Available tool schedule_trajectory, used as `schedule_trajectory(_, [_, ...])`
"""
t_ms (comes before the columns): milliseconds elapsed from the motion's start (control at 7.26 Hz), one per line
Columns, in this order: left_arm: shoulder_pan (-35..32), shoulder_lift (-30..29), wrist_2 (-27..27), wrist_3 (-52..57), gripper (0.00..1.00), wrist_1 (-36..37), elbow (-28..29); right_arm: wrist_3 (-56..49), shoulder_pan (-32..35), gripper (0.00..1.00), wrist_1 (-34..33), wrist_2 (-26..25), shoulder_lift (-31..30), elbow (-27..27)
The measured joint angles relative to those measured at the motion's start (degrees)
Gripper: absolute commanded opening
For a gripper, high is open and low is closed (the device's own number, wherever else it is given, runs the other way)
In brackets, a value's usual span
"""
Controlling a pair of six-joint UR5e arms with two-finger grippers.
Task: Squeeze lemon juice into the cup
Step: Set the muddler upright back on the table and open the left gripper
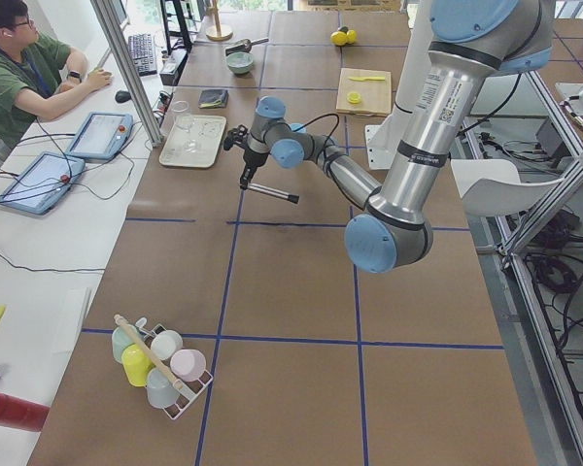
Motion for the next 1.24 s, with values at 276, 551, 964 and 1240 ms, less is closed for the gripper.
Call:
schedule_trajectory(276, [-0.29, 4.37, 0.14, -6.26, 0.00, 0.04, 1.89, 0.00, 0.00, 1.00, 0.01, 0.06, 0.08, 0.09])
schedule_trajectory(551, [-0.30, 7.05, 0.51, -6.77, 0.00, -0.18, 3.68, 0.00, -0.02, 1.00, 0.01, 0.09, 0.21, 0.20])
schedule_trajectory(964, [-0.26, 10.27, 0.63, -3.29, 0.91, -0.32, 3.98, 0.00, -0.04, 1.00, 0.01, 0.16, 0.29, 0.43])
schedule_trajectory(1240, [-0.08, 10.72, 0.68, -3.19, 1.00, -0.40, 4.06, 0.00, -0.01, 1.00, 0.01, 0.16, 0.33, 0.42])
